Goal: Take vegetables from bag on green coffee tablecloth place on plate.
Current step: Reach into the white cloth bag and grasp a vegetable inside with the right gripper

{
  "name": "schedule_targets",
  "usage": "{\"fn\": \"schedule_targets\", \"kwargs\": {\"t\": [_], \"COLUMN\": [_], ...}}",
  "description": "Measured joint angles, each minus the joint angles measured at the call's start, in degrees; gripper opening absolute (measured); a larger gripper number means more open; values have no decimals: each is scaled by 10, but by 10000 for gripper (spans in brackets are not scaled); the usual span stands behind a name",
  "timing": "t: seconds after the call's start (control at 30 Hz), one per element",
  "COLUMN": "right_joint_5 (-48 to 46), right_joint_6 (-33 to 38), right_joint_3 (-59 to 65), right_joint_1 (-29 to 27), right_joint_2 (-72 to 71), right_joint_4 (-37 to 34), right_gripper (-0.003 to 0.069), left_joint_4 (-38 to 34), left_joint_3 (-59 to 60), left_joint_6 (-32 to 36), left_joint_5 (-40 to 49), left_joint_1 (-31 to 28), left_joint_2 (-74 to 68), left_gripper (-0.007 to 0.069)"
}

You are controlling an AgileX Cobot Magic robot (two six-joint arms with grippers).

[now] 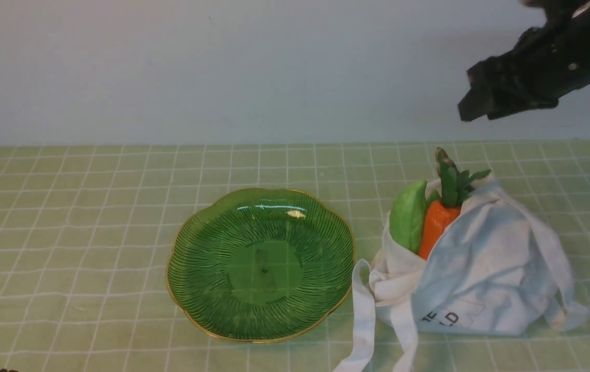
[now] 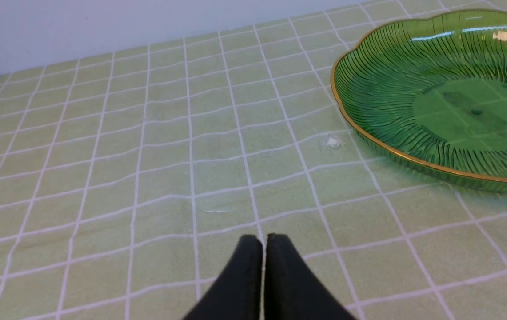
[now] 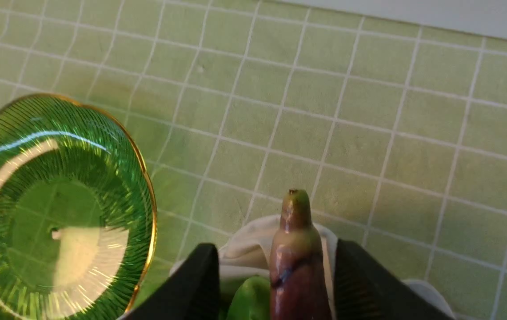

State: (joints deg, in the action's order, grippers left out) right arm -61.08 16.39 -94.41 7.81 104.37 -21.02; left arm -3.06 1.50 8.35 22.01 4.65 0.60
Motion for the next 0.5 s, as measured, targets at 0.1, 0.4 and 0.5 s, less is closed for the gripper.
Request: {"fn": "schedule_targets", "kwargs": {"t": [0.1,0.4,0.5], "right_joint_5": [13,48,48], "right_joint_6": [0,0,0], "right_joint_3": [-1,-2,-2], "right_joint_1": [16,25,26], "right_joint_2": [29,81,91], "right_joint_4": [29,42,42], "right_gripper": [466,523,456], "left_joint_4": [0,0,0], "left_joint_3": [0,0,0], "left_joint_6": [0,0,0], "left_joint_5": [0,0,0], "left_joint_1": [0,0,0], "left_joint_2": [0,0,0], "left_gripper": [-5,-5,-5]}}
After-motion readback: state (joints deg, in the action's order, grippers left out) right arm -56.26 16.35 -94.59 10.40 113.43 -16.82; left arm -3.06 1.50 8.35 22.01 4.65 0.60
